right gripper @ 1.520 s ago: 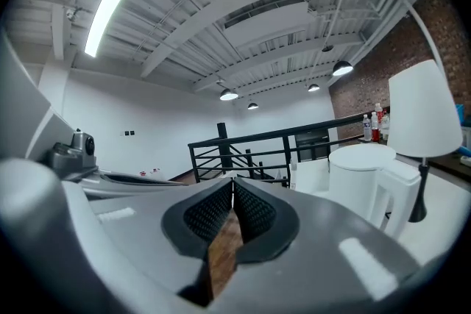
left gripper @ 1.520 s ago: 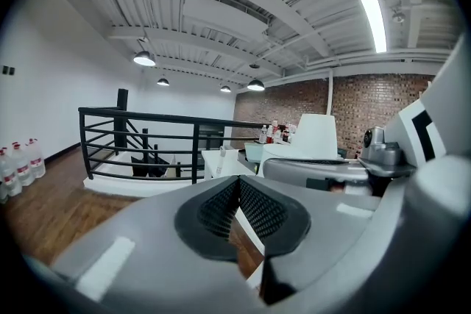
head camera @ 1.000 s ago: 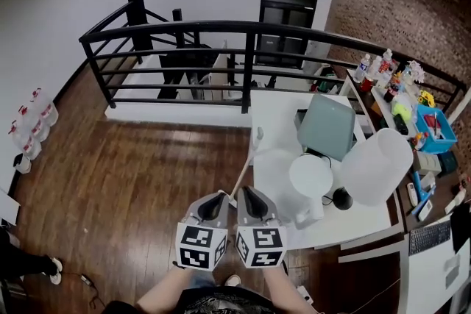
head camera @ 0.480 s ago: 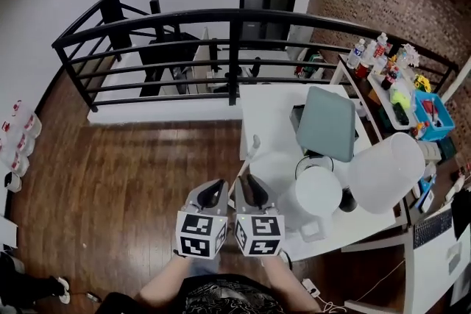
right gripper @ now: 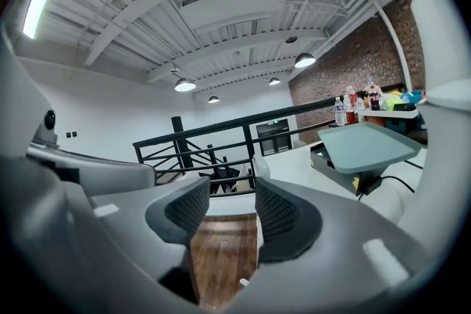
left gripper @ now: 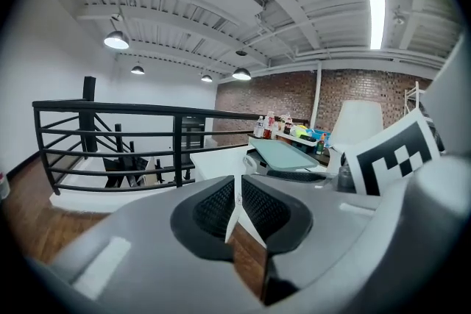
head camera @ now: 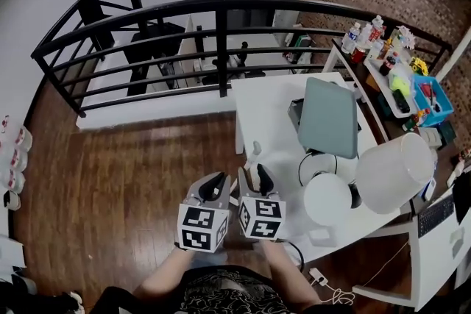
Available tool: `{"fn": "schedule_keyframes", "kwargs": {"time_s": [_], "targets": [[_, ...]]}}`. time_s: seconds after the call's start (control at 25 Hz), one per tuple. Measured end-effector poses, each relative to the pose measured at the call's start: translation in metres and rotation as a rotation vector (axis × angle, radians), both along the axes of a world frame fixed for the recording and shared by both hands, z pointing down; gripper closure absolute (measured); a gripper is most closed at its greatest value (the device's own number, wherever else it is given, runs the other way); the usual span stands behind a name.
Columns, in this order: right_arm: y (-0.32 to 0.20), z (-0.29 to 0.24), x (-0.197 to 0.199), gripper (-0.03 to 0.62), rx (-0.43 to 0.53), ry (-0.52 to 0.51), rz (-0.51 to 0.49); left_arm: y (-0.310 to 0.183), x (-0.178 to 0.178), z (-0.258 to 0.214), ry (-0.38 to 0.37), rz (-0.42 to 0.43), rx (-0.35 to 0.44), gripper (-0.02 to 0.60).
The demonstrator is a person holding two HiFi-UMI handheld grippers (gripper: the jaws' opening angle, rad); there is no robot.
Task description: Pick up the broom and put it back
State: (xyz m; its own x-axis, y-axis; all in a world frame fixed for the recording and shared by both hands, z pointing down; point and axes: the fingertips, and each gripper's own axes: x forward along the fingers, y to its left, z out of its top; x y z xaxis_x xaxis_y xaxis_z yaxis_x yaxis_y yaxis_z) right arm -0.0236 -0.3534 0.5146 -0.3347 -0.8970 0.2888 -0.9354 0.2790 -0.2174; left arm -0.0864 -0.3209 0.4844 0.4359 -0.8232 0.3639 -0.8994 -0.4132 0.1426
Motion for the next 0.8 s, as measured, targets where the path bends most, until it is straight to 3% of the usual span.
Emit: {"fn": "schedule_keyframes", "kwargs": {"time_s": [0.56, 0.8], "targets": [[-0.054, 0.063, 0.017, 0.388, -0.104, 0.026, 0.122, -0.026, -0.009, 0.011, -0.039, 0.074, -0.018, 0.551], [-0.068, 0.069, 0.012, 0.424, -0.075, 0.062, 0.093, -0.033, -0.017, 0.014, -0.045, 0.077, -0.026, 0.551]]}}
